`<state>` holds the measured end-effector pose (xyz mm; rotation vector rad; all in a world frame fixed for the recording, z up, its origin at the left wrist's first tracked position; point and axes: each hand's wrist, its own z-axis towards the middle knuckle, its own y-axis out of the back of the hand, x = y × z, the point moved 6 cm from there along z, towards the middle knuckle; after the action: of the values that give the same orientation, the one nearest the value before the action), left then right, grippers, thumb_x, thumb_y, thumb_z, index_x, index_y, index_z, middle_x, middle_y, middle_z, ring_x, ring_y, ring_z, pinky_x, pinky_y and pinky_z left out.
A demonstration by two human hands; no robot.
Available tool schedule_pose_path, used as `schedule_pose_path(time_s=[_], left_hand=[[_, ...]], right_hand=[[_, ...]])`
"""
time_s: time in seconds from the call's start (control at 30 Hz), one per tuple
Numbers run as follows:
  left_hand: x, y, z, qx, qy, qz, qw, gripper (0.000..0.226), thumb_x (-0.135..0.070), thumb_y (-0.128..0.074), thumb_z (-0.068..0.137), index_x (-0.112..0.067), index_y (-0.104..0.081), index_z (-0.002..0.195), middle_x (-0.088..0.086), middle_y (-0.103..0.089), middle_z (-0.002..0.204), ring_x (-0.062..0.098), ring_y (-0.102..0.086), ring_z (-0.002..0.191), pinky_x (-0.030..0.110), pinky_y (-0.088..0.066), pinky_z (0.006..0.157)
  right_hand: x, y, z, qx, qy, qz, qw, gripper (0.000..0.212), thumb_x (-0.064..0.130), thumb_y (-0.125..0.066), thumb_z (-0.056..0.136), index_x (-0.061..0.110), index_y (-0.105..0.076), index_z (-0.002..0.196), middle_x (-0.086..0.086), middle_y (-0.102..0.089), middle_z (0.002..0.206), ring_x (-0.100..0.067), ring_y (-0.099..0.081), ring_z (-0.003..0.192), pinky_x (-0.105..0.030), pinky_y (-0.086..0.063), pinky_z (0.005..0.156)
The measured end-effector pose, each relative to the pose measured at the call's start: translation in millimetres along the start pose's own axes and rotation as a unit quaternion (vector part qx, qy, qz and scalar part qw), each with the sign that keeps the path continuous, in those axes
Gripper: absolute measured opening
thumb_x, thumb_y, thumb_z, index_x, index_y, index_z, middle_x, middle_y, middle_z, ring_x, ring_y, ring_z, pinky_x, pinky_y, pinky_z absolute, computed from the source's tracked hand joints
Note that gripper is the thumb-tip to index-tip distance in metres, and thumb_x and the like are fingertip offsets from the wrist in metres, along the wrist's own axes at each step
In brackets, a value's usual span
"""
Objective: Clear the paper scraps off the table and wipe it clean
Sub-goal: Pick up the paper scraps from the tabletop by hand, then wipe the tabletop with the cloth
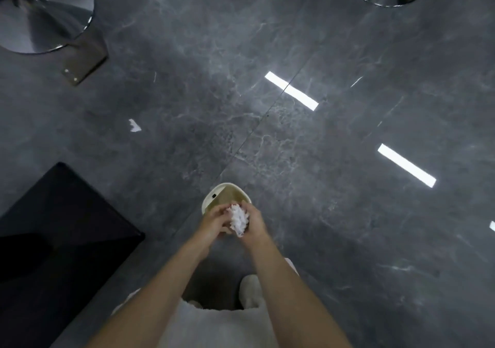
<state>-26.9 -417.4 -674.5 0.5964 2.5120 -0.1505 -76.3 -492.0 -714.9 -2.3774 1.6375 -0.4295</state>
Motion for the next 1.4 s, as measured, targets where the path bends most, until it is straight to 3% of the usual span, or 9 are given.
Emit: schedule_pose_path(time_s=[0.13, 0.27, 0.5, 0.63, 0.77, 0.83, 1.07, 1.23, 1.4], left_hand=[[5.7, 7.5, 27.8, -0.018, 0.015, 0.011, 1.000, 0.025, -0.003, -0.050, 0.093, -0.009, -0.062, 0.114, 0.015, -0.067, 0.097, 0.030, -0.060, 0.092, 0.045, -0.046, 0.089], [-0.8, 10.0, 37.5, -0.044, -0.002, 0.062, 0.997, 0.023, -0.001, -0.047, 0.094, -0.011, -0.061, 0.109, 0.016, -0.061, 0.117, 0.025, -0.055, 0.098, 0.035, -0.044, 0.091], [-3.3, 7.9, 44.2, -0.045, -0.005, 0.132, 0.990, 0.033, -0.006, -0.042, 0.098, -0.004, -0.054, 0.129, 0.009, -0.056, 0.123, 0.025, -0.055, 0.110, 0.025, -0.042, 0.083], [-3.1, 15.5, 25.9, -0.060, -0.002, 0.072, 0.996, 0.029, -0.011, -0.039, 0.101, -0.001, -0.057, 0.121, 0.014, -0.062, 0.119, 0.021, -0.058, 0.095, 0.026, -0.044, 0.077], [-11.0, 16.3, -22.8, -0.066, 0.041, -0.040, 0.996, 0.023, -0.019, -0.038, 0.102, -0.008, -0.054, 0.115, 0.002, -0.062, 0.088, 0.008, -0.056, 0.076, 0.021, -0.047, 0.056], [-25.3, 12.4, -55.6, -0.066, 0.039, -0.071, 0.994, 0.026, -0.018, -0.040, 0.101, -0.006, -0.053, 0.121, 0.001, -0.061, 0.087, 0.009, -0.056, 0.078, 0.021, -0.046, 0.060], [-86.3, -3.0, -188.5, -0.072, -0.056, 0.040, 0.995, 0.029, -0.029, -0.039, 0.101, -0.013, -0.053, 0.120, 0.003, -0.057, 0.116, 0.015, -0.052, 0.107, 0.031, -0.035, 0.092], [-134.6, -21.0, -293.4, -0.083, -0.085, 0.153, 0.981, 0.028, -0.014, -0.040, 0.101, 0.002, -0.056, 0.118, 0.004, -0.059, 0.091, 0.015, -0.054, 0.089, 0.016, -0.041, 0.073], [-197.0, -35.0, -414.7, -0.049, -0.180, 0.387, 0.903, 0.040, -0.019, -0.038, 0.102, -0.004, -0.043, 0.138, 0.018, -0.045, 0.141, 0.030, -0.045, 0.127, 0.028, -0.035, 0.099]], right_hand=[[2.0, -10.1, 28.3, -0.006, 0.006, 0.005, 1.000, 0.038, 0.031, -0.042, 0.096, 0.002, -0.064, 0.088, -0.015, -0.071, 0.072, -0.026, -0.069, 0.060, -0.039, -0.050, 0.074], [-0.9, -18.5, 35.7, -0.028, -0.027, 0.028, 0.999, 0.037, 0.040, -0.048, 0.093, 0.006, -0.063, 0.094, -0.014, -0.071, 0.077, -0.028, -0.066, 0.074, -0.038, -0.048, 0.069], [-7.0, -17.8, 36.3, -0.034, -0.055, 0.038, 0.997, 0.087, 0.074, -0.053, 0.074, 0.009, -0.052, 0.131, -0.017, -0.059, 0.128, -0.033, -0.056, 0.115, -0.050, -0.040, 0.103], [1.3, -17.1, 6.2, -0.049, -0.041, 0.049, 0.997, 0.082, 0.076, -0.037, 0.081, 0.011, -0.054, 0.128, -0.018, -0.062, 0.120, -0.033, -0.059, 0.109, -0.045, -0.051, 0.082], [15.0, -23.0, -59.0, -0.021, -0.019, 0.032, 0.999, 0.062, 0.062, -0.024, 0.095, 0.010, -0.058, 0.102, -0.014, -0.059, 0.098, -0.028, -0.056, 0.093, -0.046, -0.042, 0.088], [16.7, -30.3, -98.5, -0.007, -0.015, 0.021, 1.000, 0.058, 0.059, -0.027, 0.096, 0.013, -0.056, 0.115, -0.010, -0.058, 0.095, -0.023, -0.057, 0.087, -0.041, -0.046, 0.080], [35.2, -50.3, -245.2, 0.017, 0.009, 0.005, 1.000, 0.048, 0.056, -0.035, 0.095, 0.018, -0.053, 0.117, -0.007, -0.059, 0.107, -0.020, -0.058, 0.093, -0.035, -0.042, 0.078], [55.2, -59.9, -362.6, -0.018, 0.036, -0.022, 0.999, 0.036, 0.045, -0.038, 0.098, 0.014, -0.051, 0.109, -0.015, -0.058, 0.119, -0.027, -0.056, 0.109, -0.034, -0.042, 0.081], [69.7, -77.5, -488.3, -0.077, 0.108, -0.226, 0.965, 0.023, 0.032, -0.039, 0.100, 0.016, -0.050, 0.112, -0.008, -0.058, 0.095, -0.018, -0.055, 0.083, -0.027, -0.040, 0.065]])
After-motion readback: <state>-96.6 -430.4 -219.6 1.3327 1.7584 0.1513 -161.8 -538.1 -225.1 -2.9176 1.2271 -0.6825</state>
